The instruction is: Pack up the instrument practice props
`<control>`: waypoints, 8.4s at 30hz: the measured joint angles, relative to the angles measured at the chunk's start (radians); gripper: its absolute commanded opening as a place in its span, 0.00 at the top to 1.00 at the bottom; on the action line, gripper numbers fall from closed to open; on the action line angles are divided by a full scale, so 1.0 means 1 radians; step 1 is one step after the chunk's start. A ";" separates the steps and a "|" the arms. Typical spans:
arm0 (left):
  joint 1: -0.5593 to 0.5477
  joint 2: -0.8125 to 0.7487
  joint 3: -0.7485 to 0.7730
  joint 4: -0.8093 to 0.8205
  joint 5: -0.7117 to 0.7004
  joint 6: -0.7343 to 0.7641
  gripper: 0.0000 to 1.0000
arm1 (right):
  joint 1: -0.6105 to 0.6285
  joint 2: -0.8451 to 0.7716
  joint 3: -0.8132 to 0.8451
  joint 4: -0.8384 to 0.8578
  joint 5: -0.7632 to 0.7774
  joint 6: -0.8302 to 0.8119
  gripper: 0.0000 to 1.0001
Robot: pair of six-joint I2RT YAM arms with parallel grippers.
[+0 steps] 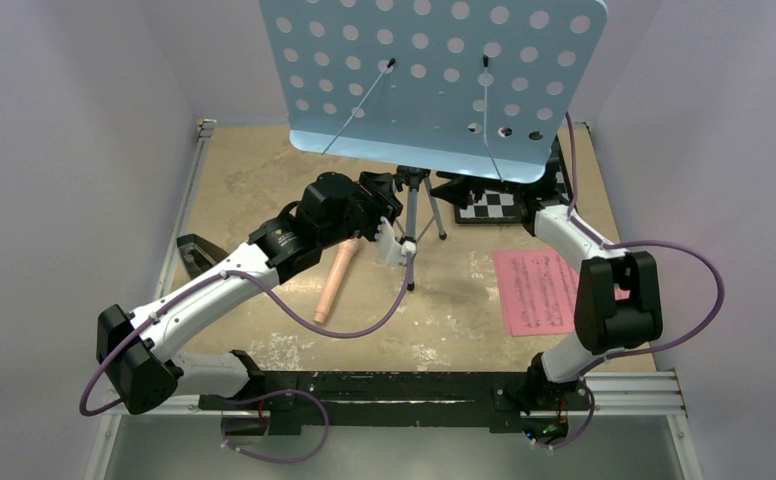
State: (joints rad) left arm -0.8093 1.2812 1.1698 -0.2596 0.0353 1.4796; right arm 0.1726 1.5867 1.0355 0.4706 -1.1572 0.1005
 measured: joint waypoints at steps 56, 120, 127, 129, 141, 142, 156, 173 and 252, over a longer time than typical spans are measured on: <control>0.018 0.019 0.032 0.040 0.042 -0.187 0.68 | 0.085 0.009 0.123 -0.442 -0.070 -0.473 1.00; 0.135 -0.031 0.068 -0.037 0.298 -1.082 0.39 | 0.117 0.009 0.155 -0.537 -0.080 -0.531 1.00; 0.125 -0.037 0.074 -0.134 0.301 -1.040 0.26 | 0.107 0.009 0.156 -0.538 -0.064 -0.537 1.00; 0.121 -0.056 0.052 -0.127 0.264 -0.938 0.27 | 0.108 0.009 0.156 -0.538 -0.060 -0.537 1.00; 0.087 -0.195 -0.330 0.273 0.219 -0.037 0.24 | 0.109 0.009 0.156 -0.538 -0.062 -0.537 1.00; 0.085 -0.193 -0.332 0.286 0.227 0.000 0.25 | 0.109 0.009 0.156 -0.538 -0.062 -0.537 1.00; 0.075 -0.137 -0.307 0.426 0.275 0.164 0.36 | 0.109 0.009 0.156 -0.542 -0.062 -0.544 1.00; 0.073 -0.084 -0.206 0.279 0.181 0.189 0.56 | 0.109 0.009 0.160 -0.557 -0.061 -0.558 1.00; 0.081 -0.040 -0.097 0.107 0.142 -0.374 0.42 | 0.119 0.009 0.172 -0.599 -0.056 -0.593 1.00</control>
State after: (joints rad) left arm -0.7280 1.2411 1.0729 -0.1524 0.1768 1.1053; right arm 0.2916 1.5959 1.2079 -0.1280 -1.2137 -0.4923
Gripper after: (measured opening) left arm 0.575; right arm 0.211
